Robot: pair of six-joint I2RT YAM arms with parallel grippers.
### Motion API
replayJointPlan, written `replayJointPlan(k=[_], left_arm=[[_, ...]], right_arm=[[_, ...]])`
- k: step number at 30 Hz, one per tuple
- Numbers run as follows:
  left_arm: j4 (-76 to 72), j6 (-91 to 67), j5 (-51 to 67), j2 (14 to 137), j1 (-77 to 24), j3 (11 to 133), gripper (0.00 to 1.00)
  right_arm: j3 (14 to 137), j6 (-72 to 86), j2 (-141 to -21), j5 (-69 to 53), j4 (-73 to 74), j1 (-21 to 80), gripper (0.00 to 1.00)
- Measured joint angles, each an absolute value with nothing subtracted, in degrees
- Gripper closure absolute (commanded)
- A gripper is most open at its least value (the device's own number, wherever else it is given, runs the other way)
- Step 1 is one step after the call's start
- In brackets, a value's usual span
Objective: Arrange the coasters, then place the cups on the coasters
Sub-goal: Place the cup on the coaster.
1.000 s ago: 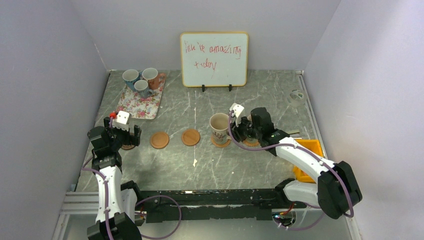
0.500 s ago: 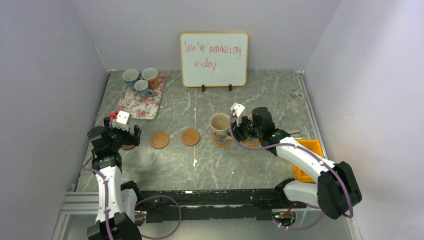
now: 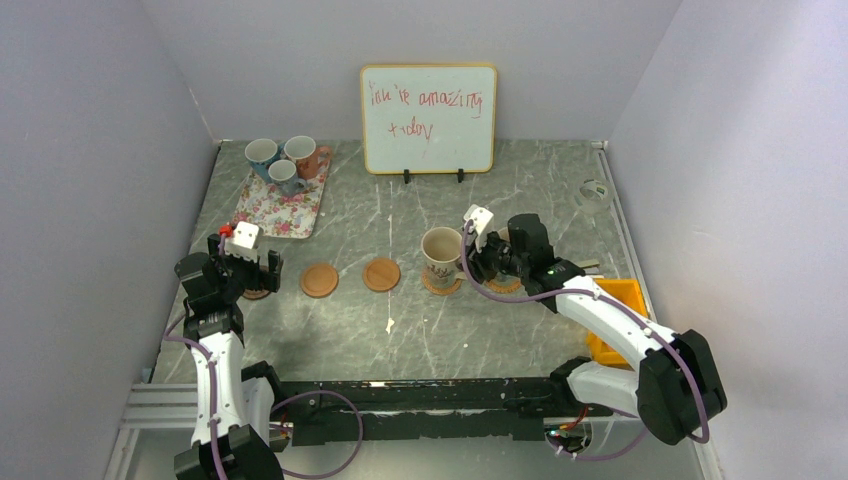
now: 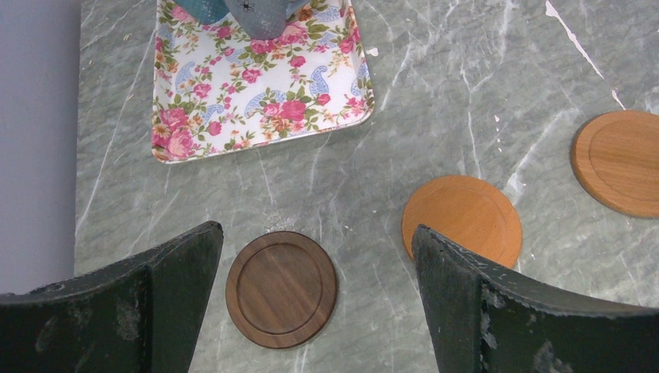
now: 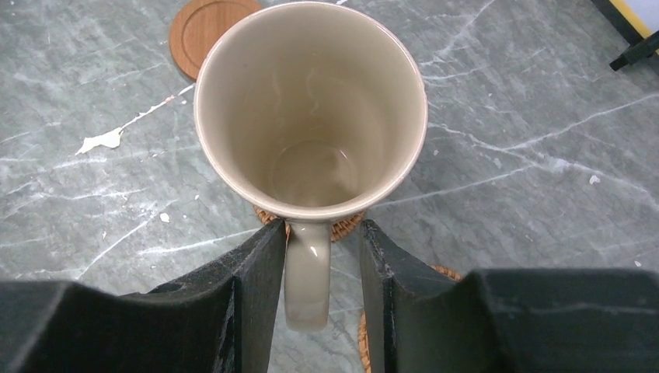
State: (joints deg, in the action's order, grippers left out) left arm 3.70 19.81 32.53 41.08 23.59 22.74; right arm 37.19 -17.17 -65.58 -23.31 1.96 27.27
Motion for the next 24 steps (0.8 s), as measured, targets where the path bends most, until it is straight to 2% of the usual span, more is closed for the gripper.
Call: replayJointPlan(k=[11, 24], left_arm=[[3.7, 19.8, 32.8, 41.1, 23.6, 22.7, 0.04], [3.7, 19.8, 32.7, 41.1, 23.6, 22.7, 0.04]], right_arm=[[37.2, -17.6, -65.3, -23.8, 3.6, 26.6, 0.56], [37.6, -18.0, -64.4, -24.3, 4.0, 26.5, 0.37]])
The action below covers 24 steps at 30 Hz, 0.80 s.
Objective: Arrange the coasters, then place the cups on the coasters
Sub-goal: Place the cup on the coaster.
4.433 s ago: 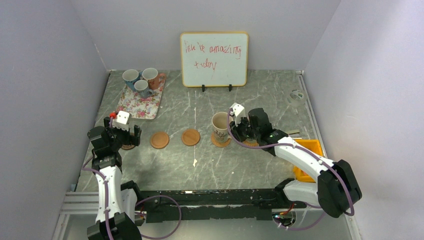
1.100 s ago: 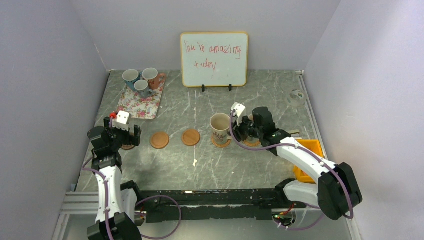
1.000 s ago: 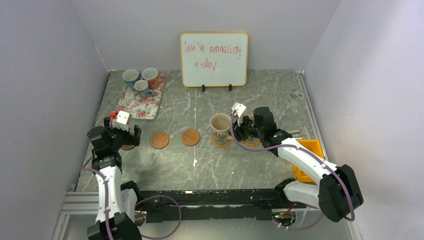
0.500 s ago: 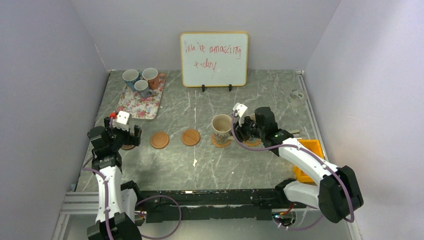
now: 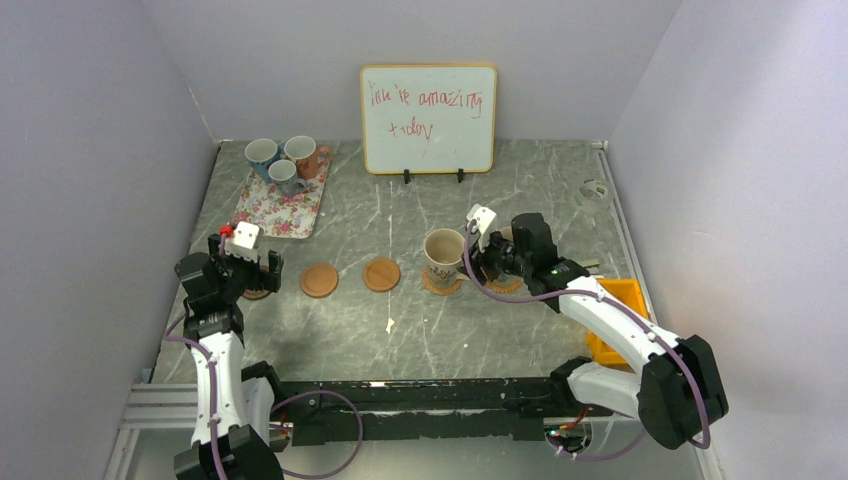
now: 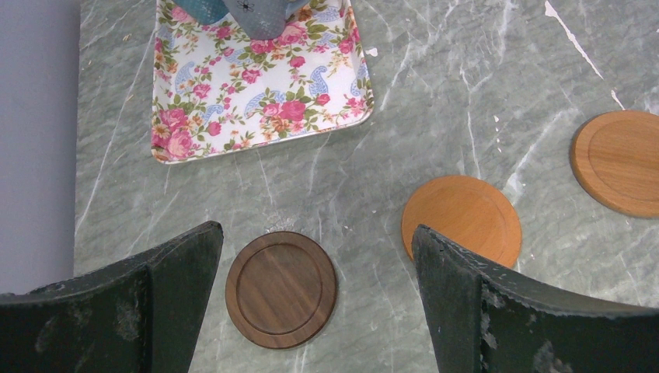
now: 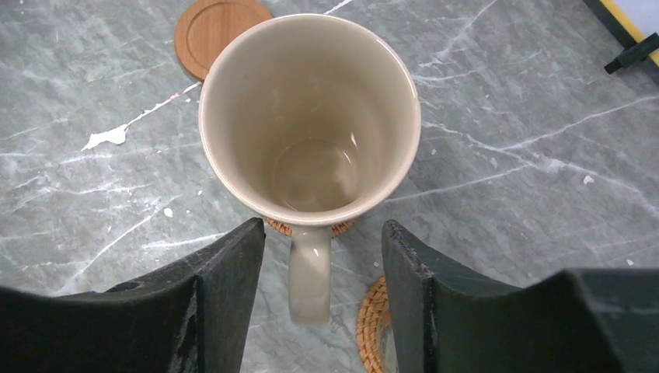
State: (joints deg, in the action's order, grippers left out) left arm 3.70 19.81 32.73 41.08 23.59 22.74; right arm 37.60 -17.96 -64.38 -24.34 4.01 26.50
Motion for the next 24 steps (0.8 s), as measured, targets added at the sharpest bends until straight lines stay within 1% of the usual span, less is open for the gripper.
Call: replayJointPlan(k=[7, 15, 17, 19, 20, 21, 24], left_arm=[[3.7, 19.8, 32.7, 41.1, 23.6, 22.7, 0.04], [3.7, 19.8, 32.8, 41.1, 23.6, 22.7, 0.04], [3.7, 19.8, 32.8, 41.1, 23.6, 22.7, 0.04], [3.7, 19.8, 32.7, 41.1, 23.6, 22.7, 0.04], [3.7, 19.8, 32.7, 41.1, 23.6, 22.7, 0.04], [3.7, 19.8, 32.7, 41.1, 23.6, 22.7, 0.04], [3.7, 19.8, 32.5, 41.1, 23.6, 22.7, 0.04]], right_arm=[[38.7, -18.0, -61.7, -24.6, 5.0, 26.4, 0.27], [39.0, -18.0, -56.9, -26.2, 5.5, 26.3, 0.21], [39.0, -18.0, -55.8, -26.0, 5.5, 26.3, 0.18], [39.0, -18.1, -54.8, -25.6, 5.3, 26.2, 0.13], [39.0, -18.1, -54.4, -25.2, 4.9, 26.0, 0.09], [39.0, -18.0, -54.2, -24.6, 4.6, 26.0, 0.02], [39.0, -18.0, -53.9, -22.1, 3.0, 25.6, 0.0]])
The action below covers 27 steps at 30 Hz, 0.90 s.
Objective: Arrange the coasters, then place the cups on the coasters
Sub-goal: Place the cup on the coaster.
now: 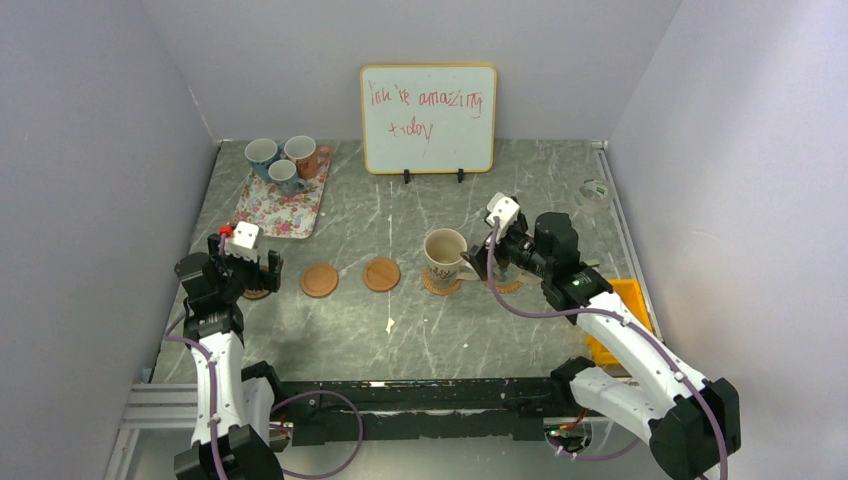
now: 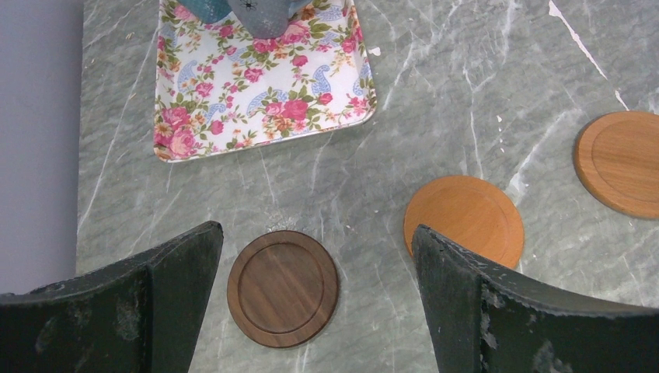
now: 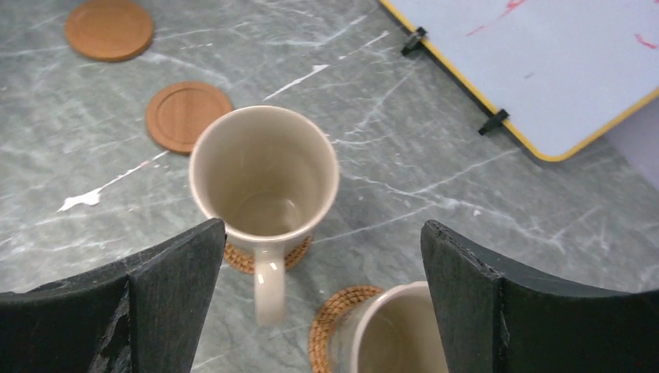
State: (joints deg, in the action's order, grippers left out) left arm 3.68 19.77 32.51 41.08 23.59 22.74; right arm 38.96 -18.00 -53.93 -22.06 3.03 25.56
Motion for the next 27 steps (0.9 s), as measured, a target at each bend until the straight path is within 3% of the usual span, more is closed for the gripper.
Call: replayJointPlan(k=[9, 27], left_arm=[[3.5, 19.6, 31.8, 41.0, 23.6, 22.7, 0.04], [4.5, 19.6, 27.7, 43.1, 23.6, 25.8, 0.04]], right_arm=[[38.6, -18.0, -53.8, -13.9, -0.3, 24.3, 0.0], [37.0, -18.1, -50.4, -13.9, -2.7, 22.5, 0.0]])
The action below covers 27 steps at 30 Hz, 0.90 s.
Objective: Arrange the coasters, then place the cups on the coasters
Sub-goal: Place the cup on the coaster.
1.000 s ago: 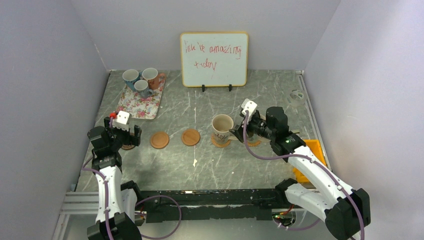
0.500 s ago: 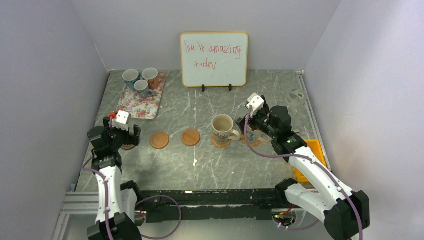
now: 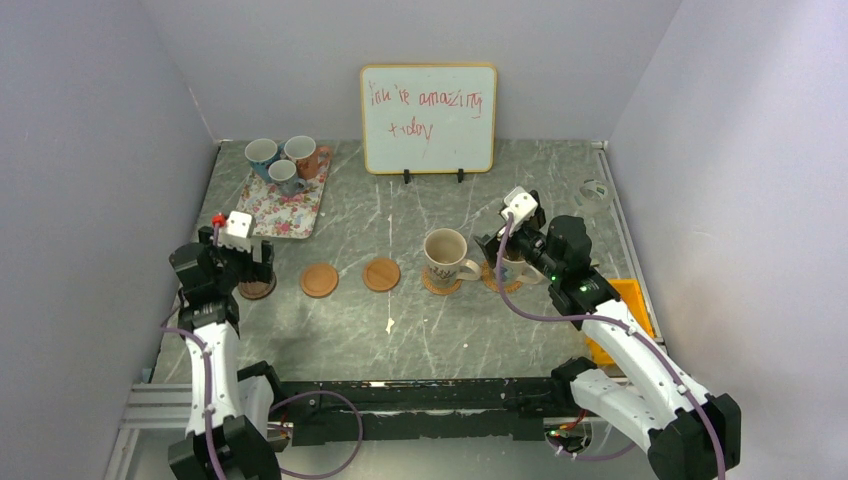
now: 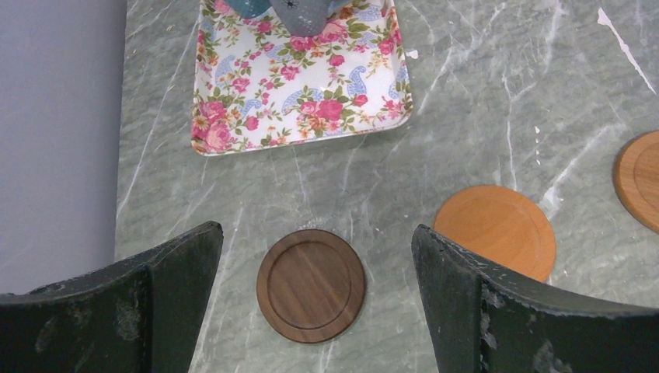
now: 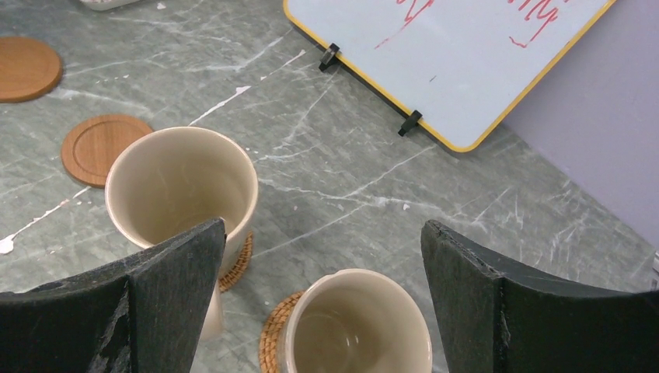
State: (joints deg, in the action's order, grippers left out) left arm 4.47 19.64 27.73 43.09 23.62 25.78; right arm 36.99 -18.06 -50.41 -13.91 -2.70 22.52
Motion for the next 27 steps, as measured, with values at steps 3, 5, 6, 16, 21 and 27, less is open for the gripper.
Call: replayJointPlan(k=[3, 5, 6, 16, 21, 27], left_arm=[[4.5, 19.3, 27.7, 46.7, 23.6, 29.2, 0.04], [4.2, 18.5, 27.7, 48.8, 23.6, 31.5, 0.04], [4.1, 17.8, 27.8, 50.0, 23.6, 33.0, 0.04], [2.1, 13.7, 21.7, 65.0, 16.1, 49.3, 0.04], [2.1, 14.4, 14.9, 74.5, 8.3, 57.6, 0.04], [4.6, 15.1, 8.2, 90.7, 6.6, 74.4, 0.04]], right_arm=[[37.0, -18.1, -50.7, -14.0, -2.7, 22.5, 0.0], [37.0, -18.3, -50.8, -14.1, -2.7, 22.5, 0.0], [37.0, -18.4, -50.8, -14.2, -2.7, 22.5, 0.0], [37.0, -19.6, -51.4, -14.2, -2.7, 22.5, 0.0], [37.0, -20.2, -51.4, -14.3, -2.7, 21.7, 0.0], [37.0, -20.8, -52.0, -15.4, -2.7, 19.6, 0.0]])
